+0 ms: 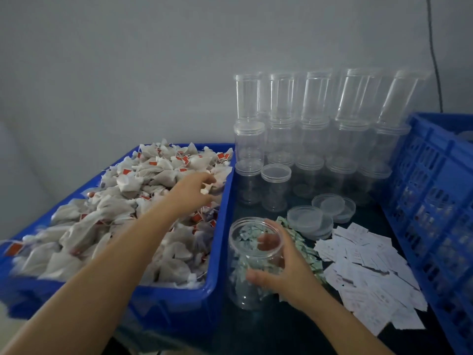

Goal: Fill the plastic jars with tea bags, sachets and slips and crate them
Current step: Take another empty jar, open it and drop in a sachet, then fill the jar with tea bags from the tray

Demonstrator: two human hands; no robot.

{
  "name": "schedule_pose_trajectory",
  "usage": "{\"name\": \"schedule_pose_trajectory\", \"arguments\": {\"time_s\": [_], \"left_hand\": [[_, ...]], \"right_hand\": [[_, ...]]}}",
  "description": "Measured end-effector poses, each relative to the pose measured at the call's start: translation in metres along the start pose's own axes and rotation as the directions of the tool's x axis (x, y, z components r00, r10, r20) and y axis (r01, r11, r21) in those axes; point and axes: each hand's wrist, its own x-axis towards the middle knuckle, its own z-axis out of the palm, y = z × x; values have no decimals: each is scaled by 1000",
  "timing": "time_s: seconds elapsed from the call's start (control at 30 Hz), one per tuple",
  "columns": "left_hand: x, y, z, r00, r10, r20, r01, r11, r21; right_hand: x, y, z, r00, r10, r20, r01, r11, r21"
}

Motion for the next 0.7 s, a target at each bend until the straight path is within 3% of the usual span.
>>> {"name": "schedule_pose_trajectory", "arguments": {"time_s": [0.1,0.27,0.53,0.7], "left_hand": [[4,-11,18,989,-22,-149,37,994,99],[17,-17,35,971,-26,-236,65,985,159],[33,-24,45,973,-64,-224,168,859,484],[39,-25,45,968,-90,-235,208,810,548]], "right_hand": [[-5,11,14,999,-48,1,48,997,59],[-10,36,28,996,-85,12,83,994,73],[-1,58,36,995,-93,-27,93,996,5],[6,60,40,996,-82,-44,83,996,18]]}}
